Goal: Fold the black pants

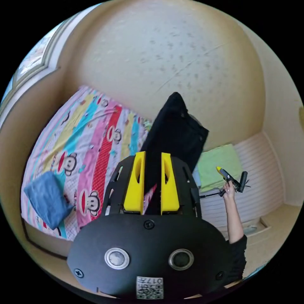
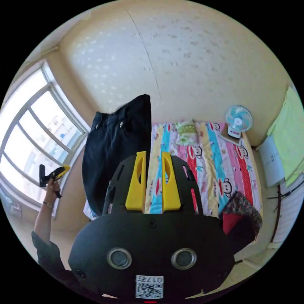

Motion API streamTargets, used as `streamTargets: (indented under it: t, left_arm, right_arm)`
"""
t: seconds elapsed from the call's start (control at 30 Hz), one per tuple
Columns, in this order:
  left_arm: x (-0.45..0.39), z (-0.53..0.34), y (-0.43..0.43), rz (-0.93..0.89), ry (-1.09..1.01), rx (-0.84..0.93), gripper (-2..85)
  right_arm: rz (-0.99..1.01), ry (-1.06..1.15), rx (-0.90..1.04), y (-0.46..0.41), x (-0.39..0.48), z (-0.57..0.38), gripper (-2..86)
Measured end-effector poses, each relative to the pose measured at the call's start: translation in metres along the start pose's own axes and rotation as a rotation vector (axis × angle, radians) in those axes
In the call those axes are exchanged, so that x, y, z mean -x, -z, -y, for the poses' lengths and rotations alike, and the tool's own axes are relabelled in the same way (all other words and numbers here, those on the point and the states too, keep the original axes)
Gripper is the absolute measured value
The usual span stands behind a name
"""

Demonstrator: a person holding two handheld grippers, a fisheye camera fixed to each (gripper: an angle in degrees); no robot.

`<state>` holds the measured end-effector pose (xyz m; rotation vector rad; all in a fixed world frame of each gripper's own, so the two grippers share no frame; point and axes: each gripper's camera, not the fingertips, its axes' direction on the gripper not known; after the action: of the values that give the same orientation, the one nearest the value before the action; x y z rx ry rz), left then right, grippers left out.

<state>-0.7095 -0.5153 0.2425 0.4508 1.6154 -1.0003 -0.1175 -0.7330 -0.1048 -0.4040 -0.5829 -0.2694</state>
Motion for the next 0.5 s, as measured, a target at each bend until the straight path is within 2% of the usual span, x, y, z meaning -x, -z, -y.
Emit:
streamTargets:
  t: [0.03,0.07,0.1,0.17,0.23,0.37,0.5]
  left_arm:
    - [0.022,-0.009,-0.015,-0.001,0.010,0.032,8.3]
    - [0.069,-0.032,-0.049,0.000,0.049,0.134,8.3]
    - [0.119,-0.061,-0.082,0.020,0.110,0.252,8.3]
    - [0.190,-0.116,-0.122,0.089,0.220,0.422,8.3]
    - [0.252,-0.173,-0.144,0.157,0.336,0.541,8.3]
    - [0.341,-0.261,-0.151,0.174,0.539,0.626,8.6]
    - [0.387,-0.262,-0.135,0.214,0.573,0.571,11.5]
  right_arm:
    - [0.028,0.054,0.094,-0.058,-0.020,-0.024,7.3]
    - [0.047,0.071,0.155,-0.087,-0.030,-0.039,7.3]
    - [0.073,0.072,0.295,-0.149,-0.052,-0.075,7.3]
    - [0.110,0.020,0.509,-0.233,-0.088,-0.142,7.4]
    - [0.179,-0.155,0.736,-0.315,-0.132,-0.236,7.4]
    - [0.397,-0.455,0.848,-0.368,-0.174,-0.335,7.4]
    - [0.542,-0.612,0.807,-0.386,-0.189,-0.370,7.5]
